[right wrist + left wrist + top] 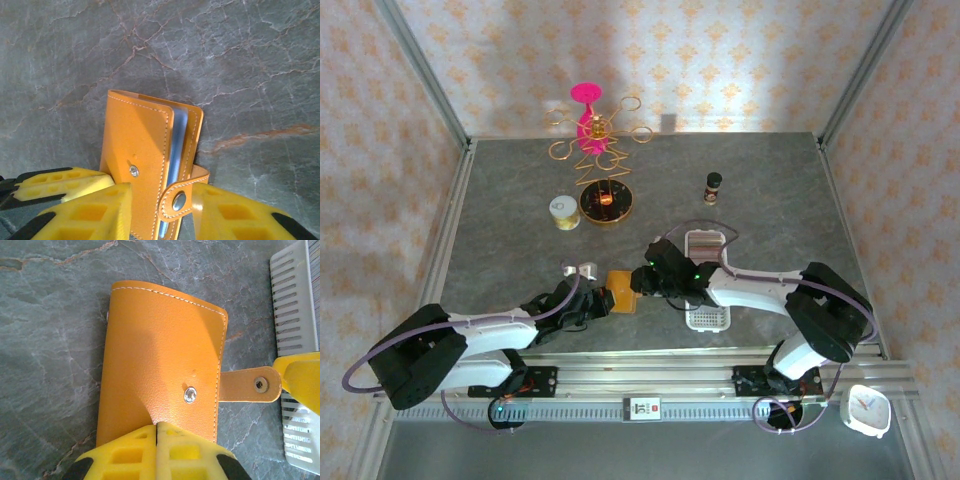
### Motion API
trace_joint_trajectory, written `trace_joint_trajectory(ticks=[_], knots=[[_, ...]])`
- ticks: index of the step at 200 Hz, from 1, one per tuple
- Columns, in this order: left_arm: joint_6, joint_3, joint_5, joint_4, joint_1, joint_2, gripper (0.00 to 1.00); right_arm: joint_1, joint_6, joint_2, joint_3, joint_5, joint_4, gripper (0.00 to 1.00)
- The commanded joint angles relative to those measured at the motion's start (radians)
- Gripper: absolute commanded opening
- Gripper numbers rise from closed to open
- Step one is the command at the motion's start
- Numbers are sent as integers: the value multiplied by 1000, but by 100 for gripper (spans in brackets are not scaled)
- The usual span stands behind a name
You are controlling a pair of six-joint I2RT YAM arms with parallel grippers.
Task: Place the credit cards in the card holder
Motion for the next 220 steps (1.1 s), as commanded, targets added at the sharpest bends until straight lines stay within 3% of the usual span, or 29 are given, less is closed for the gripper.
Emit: trace_joint_trajectory(ticks=[1,32,119,133,156,220], knots=[[8,-22,-22,-52,-3,21,0,10,-4,-7,20,27,-18,37],[9,-22,-25,-55,-3,15,0,10,3,16,30,44,-51,35],[6,-23,-28,-54,-3,15,0,11,19,13,36,74,-70,5],[4,-25,-26,-49,-3,17,0,10,21,8,35,77,-71,6],[6,-23,-25,-45,-3,19,0,10,23,1,34,82,-71,16],[7,-26,-25,-36,-3,26,0,10,27,-6,35,79,-65,14]])
